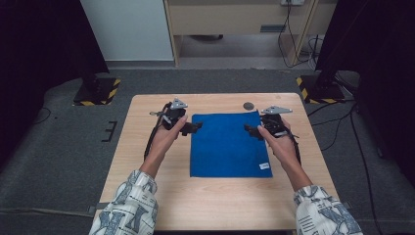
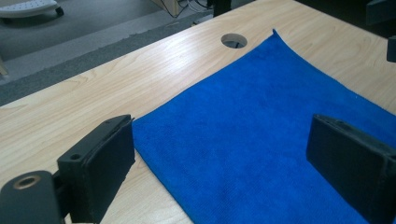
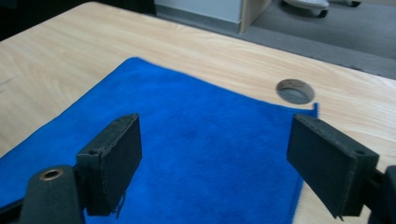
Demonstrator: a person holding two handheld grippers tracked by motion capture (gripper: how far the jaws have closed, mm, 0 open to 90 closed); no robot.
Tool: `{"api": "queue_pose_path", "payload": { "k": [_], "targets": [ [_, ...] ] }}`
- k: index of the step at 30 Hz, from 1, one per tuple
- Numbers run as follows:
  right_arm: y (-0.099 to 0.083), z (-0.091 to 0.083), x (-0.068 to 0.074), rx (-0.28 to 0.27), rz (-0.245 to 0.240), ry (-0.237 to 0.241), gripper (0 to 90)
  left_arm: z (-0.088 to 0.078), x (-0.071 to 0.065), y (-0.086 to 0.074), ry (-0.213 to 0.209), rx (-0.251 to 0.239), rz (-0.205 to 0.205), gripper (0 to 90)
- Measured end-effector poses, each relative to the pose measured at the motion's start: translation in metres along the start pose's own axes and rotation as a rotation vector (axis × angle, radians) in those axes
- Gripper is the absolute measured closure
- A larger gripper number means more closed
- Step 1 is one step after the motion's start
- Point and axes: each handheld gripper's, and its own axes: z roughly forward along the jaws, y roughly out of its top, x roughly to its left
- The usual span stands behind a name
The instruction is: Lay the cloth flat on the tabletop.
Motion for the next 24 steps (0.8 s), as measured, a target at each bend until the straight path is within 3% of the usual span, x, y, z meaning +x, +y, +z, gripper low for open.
{"api": "queue_pose_path", "payload": {
  "k": [10, 19, 22, 24],
  "targets": [
    [0.004, 0.003, 0.031, 0.005, -0.077, 0.054, 21.3, -0.002, -0.006, -0.002, 0.006, -0.017, 0.011, 7.6],
    [0.008, 0.004, 0.060, 0.004, -0.140, 0.122, 21.3, -0.015, -0.008, -0.004, -0.014, -0.050, 0.008, 7.4],
    [0.007, 0.005, 0.071, 0.010, -0.165, 0.143, 21.1, -0.020, -0.008, -0.007, 0.007, -0.060, 0.021, 7.4],
    [0.006, 0.006, 0.075, 0.016, -0.183, 0.147, 20.9, -0.021, -0.007, -0.008, -0.004, -0.073, 0.015, 7.4]
  ]
}}
